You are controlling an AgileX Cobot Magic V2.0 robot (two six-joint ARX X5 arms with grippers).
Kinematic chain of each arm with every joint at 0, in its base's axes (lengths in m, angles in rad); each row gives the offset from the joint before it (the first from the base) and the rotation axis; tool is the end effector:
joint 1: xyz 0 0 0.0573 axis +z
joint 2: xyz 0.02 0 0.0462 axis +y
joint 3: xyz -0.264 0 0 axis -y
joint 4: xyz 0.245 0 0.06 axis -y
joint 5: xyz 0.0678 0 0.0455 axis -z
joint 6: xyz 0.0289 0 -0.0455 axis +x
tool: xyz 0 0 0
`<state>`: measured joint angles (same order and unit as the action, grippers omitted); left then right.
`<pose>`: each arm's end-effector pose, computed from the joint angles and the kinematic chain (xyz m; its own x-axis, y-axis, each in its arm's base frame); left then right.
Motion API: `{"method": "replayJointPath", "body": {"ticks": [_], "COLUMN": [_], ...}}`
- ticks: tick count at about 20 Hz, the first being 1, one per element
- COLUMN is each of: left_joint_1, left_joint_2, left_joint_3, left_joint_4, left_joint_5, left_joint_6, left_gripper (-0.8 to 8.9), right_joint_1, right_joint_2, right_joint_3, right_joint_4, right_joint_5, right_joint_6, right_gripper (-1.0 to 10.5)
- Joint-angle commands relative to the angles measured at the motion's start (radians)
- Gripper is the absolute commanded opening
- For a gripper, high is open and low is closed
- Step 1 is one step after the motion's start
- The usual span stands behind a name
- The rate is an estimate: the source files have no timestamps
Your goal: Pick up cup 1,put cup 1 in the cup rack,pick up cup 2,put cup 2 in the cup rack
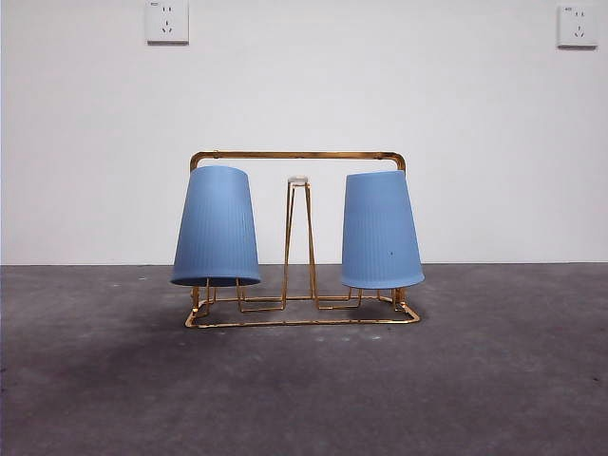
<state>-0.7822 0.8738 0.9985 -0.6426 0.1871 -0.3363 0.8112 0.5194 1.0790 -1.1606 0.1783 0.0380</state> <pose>0.1166 -0.1235 0.3483 0.4745 -0.7337 -0.4864 0.6461 0.6656 -0.3736 0.0354 0.0298 0.3610 0.6876 0.4664 -0.5565 -0.5977 0.7988 -0.0689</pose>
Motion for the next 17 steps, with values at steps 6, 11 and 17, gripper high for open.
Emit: {"method": "replayJointPath", "body": {"ticks": [6, 11, 17], "left_joint_1": [-0.024, -0.024, -0.024], "left_joint_2": [-0.061, -0.060, -0.060], "left_joint_3": [-0.008, -0.008, -0.008], "left_joint_4": [-0.021, -0.034, -0.032], "left_joint_5": [0.004, 0.003, 0.003], "left_joint_6": [-0.011, -0.011, -0.011], "left_gripper": [-0.06, -0.04, -0.04], "right_joint_1": [0.000, 0.000, 0.000], "right_joint_2": [0.013, 0.014, 0.014], "right_joint_3": [0.001, 0.001, 0.001], "right_joint_4": [-0.044, -0.092, -0.174], "right_joint_5": [-0.123, -0.108, -0.063], "right_joint_6": [0.031, 0.044, 0.044], "right_gripper": [-0.1, 0.0, 0.0]}}
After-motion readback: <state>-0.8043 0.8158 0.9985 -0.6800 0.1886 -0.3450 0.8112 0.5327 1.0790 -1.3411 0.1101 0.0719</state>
